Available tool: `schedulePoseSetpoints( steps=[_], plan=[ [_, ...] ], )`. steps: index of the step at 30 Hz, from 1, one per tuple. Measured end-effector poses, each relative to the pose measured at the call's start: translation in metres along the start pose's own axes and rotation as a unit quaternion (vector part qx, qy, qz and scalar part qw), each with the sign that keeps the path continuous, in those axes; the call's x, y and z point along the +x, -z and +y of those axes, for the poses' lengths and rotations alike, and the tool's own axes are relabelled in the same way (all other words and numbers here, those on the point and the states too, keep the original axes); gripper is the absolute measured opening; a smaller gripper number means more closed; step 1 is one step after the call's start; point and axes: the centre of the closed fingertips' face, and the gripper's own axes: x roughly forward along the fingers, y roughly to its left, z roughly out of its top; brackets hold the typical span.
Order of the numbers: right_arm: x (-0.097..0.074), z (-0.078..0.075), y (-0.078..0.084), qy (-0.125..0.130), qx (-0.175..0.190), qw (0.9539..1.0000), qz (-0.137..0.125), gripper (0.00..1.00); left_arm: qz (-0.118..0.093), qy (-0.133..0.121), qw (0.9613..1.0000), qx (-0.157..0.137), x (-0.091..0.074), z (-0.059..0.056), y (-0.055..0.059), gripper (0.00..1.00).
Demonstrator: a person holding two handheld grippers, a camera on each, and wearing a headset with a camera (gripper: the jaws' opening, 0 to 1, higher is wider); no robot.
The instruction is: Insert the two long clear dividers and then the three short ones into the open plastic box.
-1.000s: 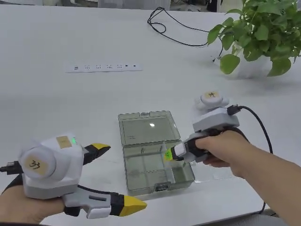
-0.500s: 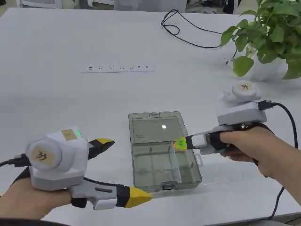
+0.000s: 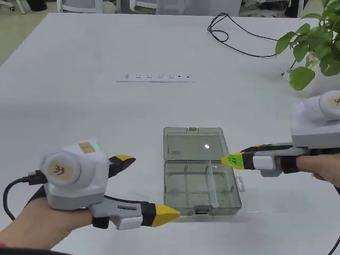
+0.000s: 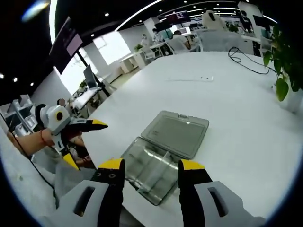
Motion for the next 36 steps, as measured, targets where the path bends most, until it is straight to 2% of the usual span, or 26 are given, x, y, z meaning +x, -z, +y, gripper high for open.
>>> schedulePoseSetpoints(
  steps=[2, 3, 7, 10, 14, 16, 19, 21, 22, 26, 28, 30, 31, 33, 36],
  plan=[
    [-0.003, -0.002, 0.001, -0.002, -0.007, 1.0, 0.0, 0.5, 0.003, -0.006, 1.0, -0.005, 0.0, 0.001, 0.002, 0.97],
    [-0.005, -0.002, -0.001, -0.009, -0.028, 0.9995, -0.008, 0.52, 0.004, -0.008, 0.9999, -0.007, 0.0, 0.001, 0.002, 0.97],
    [-0.011, -0.002, -0.001, -0.022, -0.053, 0.9983, -0.012, 0.6, 0.009, -0.024, 0.9995, -0.019, 0.0, 0.006, 0.005, 0.95],
    [-0.017, -0.001, -0.001, -0.036, -0.081, 0.9958, -0.022, 0.65, 0.015, -0.036, 0.9988, -0.03, 0.001, 0.011, 0.009, 0.93],
    [-0.022, -0.004, 0.003, -0.048, -0.1, 0.9935, -0.029, 0.71, 0.027, -0.052, 0.9972, -0.046, 0.001, 0.017, 0.015, 0.9],
    [-0.024, -0.003, 0.004, -0.058, -0.114, 0.9911, -0.037, 0.74, 0.031, -0.065, 0.9957, -0.057, 0.001, 0.023, 0.019, 0.87],
    [-0.025, -0.004, 0.011, -0.07, -0.129, 0.9884, -0.038, 0.77, 0.043, -0.084, 0.9931, -0.07, 0.0, 0.03, 0.024, 0.83],
    [-0.025, -0.005, 0.017, -0.075, -0.143, 0.9863, -0.035, 0.79, 0.054, -0.094, 0.9918, -0.068, 0.001, 0.033, 0.029, 0.81],
    [-0.025, -0.005, 0.019, -0.078, -0.157, 0.9837, -0.039, 0.81, 0.063, -0.099, 0.9907, -0.068, 0.002, 0.035, 0.033, 0.81],
    [-0.026, -0.009, 0.029, -0.079, -0.165, 0.9824, -0.036, 0.84, 0.09, -0.11, 0.9873, -0.071, 0.006, 0.039, 0.045, 0.78],
    [-0.026, -0.013, 0.034, -0.076, -0.168, 0.9823, -0.032, 0.85, 0.105, -0.119, 0.9842, -0.079, 0.007, 0.042, 0.051, 0.75],
    [-0.027, -0.013, 0.038, -0.078, -0.173, 0.9814, -0.031, 0.86, 0.111, -0.125, 0.9826, -0.081, 0.01, 0.044, 0.054, 0.74],
    [-0.028, -0.014, 0.041, -0.078, -0.179, 0.9803, -0.03, 0.87, 0.123, -0.132, 0.9802, -0.082, 0.011, 0.046, 0.058, 0.73],
    [-0.028, -0.015, 0.047, -0.077, -0.194, 0.9776, -0.027, 0.9, 0.135, -0.135, 0.9781, -0.082, 0.013, 0.047, 0.063, 0.7],
    [-0.029, -0.016, 0.054, -0.079, -0.201, 0.976, -0.028, 0.92, 0.149, -0.145, 0.9744, -0.087, 0.015, 0.049, 0.07, 0.67]
  ],
)
